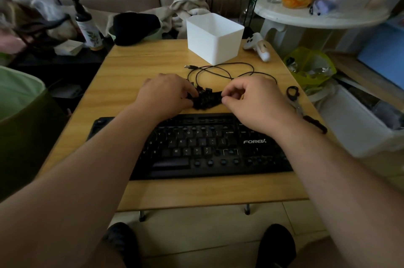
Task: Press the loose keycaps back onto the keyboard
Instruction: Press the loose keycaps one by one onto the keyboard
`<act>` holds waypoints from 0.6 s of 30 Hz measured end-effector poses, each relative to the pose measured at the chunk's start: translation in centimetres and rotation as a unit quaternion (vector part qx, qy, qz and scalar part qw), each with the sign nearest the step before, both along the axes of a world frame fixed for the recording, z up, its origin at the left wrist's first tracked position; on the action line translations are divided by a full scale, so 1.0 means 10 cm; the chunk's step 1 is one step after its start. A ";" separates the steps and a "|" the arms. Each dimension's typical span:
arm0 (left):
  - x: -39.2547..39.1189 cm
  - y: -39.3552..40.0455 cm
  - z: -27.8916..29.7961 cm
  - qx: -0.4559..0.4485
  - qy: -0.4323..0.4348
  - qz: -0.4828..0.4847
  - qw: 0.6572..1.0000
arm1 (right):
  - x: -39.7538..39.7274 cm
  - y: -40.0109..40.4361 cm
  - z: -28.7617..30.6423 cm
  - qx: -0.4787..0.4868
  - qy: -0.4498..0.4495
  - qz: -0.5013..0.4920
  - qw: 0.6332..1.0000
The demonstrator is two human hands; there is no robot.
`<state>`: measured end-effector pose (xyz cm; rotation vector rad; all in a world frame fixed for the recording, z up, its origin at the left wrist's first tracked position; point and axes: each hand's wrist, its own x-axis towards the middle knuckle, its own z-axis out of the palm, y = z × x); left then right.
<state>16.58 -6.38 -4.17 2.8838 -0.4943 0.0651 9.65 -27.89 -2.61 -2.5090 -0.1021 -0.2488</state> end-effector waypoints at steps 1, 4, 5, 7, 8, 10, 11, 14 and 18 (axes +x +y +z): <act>0.01 -0.01 0.00 0.003 -0.006 -0.004 1.000 | 0.01 0.02 -0.01 0.005 -0.001 0.002 1.000; 0.02 -0.03 -0.02 0.021 -0.017 -0.011 1.000 | 0.04 0.07 -0.02 0.010 -0.003 0.004 1.000; 0.02 -0.03 -0.04 0.034 -0.030 -0.012 0.999 | 0.04 0.09 -0.02 0.009 -0.002 0.004 1.000; 0.00 -0.06 -0.07 0.044 -0.072 -0.012 0.996 | 0.05 0.11 -0.05 0.014 -0.002 0.006 1.000; -0.01 -0.07 -0.08 0.035 -0.094 -0.010 0.995 | 0.05 0.12 -0.06 0.017 -0.002 0.007 1.000; -0.04 -0.08 -0.08 0.000 -0.123 -0.006 0.992 | 0.06 0.13 -0.08 0.023 -0.004 0.005 1.000; -0.04 -0.08 -0.08 -0.025 -0.131 -0.008 0.991 | 0.06 0.13 -0.09 0.031 -0.005 0.004 0.999; -0.09 -0.08 -0.06 -0.141 -0.125 -0.031 0.982 | 0.06 0.15 -0.12 0.091 -0.001 0.001 0.996; -0.26 -0.18 0.01 -0.281 -0.080 -0.038 0.956 | 0.07 0.19 -0.17 0.269 0.015 -0.011 0.963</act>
